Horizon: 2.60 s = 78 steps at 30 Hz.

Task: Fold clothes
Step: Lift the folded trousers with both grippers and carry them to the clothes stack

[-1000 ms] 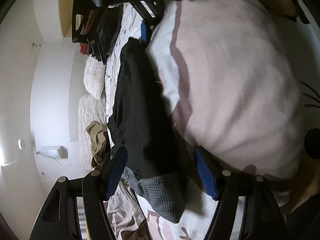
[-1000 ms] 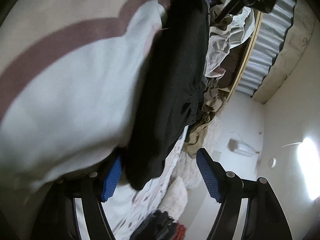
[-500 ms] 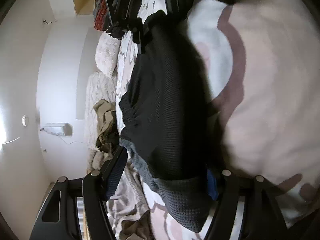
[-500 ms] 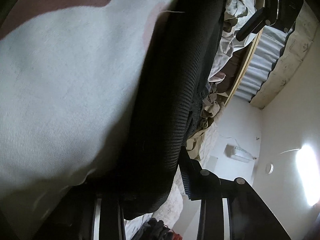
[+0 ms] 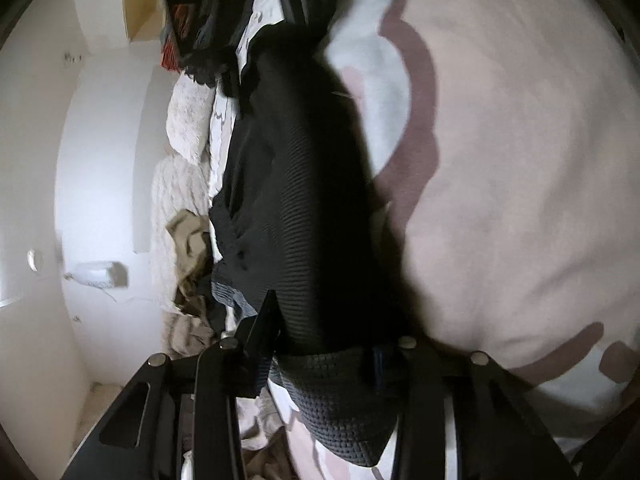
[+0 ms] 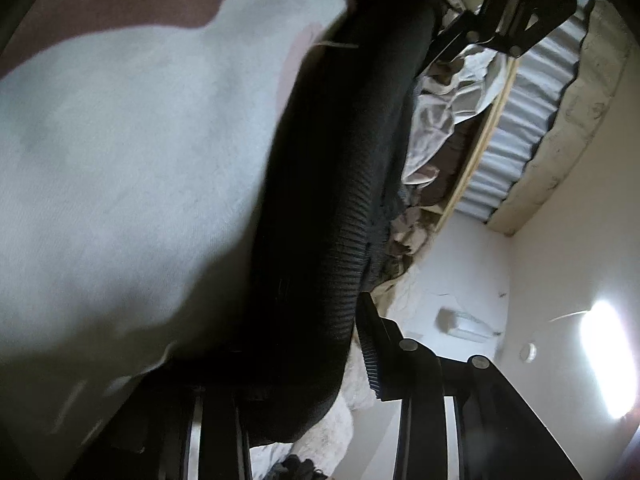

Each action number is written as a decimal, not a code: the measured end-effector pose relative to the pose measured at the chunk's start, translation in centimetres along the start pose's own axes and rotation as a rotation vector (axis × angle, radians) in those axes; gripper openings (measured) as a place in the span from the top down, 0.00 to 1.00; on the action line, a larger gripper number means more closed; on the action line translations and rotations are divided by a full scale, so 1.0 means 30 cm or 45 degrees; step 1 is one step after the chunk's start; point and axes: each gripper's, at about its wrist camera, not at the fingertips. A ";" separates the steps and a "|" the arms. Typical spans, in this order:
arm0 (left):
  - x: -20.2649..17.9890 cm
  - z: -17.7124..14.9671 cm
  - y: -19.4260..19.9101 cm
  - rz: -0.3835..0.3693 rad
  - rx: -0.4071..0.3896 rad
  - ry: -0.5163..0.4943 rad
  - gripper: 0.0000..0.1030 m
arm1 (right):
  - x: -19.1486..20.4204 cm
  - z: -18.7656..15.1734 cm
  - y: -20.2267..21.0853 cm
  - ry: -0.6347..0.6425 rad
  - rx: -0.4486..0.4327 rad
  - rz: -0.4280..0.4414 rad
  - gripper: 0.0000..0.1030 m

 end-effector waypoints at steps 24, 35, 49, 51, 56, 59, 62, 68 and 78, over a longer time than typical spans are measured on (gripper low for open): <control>1.156 0.031 0.033 -0.304 -0.338 1.184 0.79 | -0.946 -0.414 -0.263 -0.603 0.581 -0.064 0.90; 1.741 0.643 -0.086 -0.436 -0.687 1.383 0.79 | -1.211 -1.227 -0.483 -0.705 1.064 -0.118 0.90; 1.633 1.295 -0.152 -0.127 -0.778 1.075 0.78 | -0.829 -1.838 -0.629 -0.659 1.137 -0.220 0.90; 1.413 1.358 -0.190 -0.141 -0.727 0.917 0.78 | -0.609 -1.825 -0.576 -0.603 1.117 -0.083 0.90; 1.004 1.449 -0.222 -0.118 -0.667 0.657 0.78 | -0.164 -1.793 -0.507 -0.489 1.127 0.213 0.90; 0.924 1.447 -0.207 -0.059 -0.675 0.634 0.78 | -0.151 -1.825 -0.495 -0.557 1.128 0.188 0.90; 0.970 1.438 -0.187 -0.084 -0.663 0.691 0.78 | -0.205 -1.888 -0.502 -0.581 1.140 0.133 0.90; 1.087 1.398 -0.105 -0.206 -0.729 0.794 0.79 | -0.311 -2.049 -0.496 -0.641 1.188 0.062 0.90; 0.877 1.384 -0.094 -0.242 -0.717 0.660 0.73 | -0.079 -2.120 -0.433 -0.590 1.209 0.208 0.89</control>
Point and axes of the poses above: each gripper's, at about its wrist camera, not at the fingertips, and y roughly against the way its jaws point, x to its left, z to its top, and after that the axes turned 13 degrees about x, right-handed
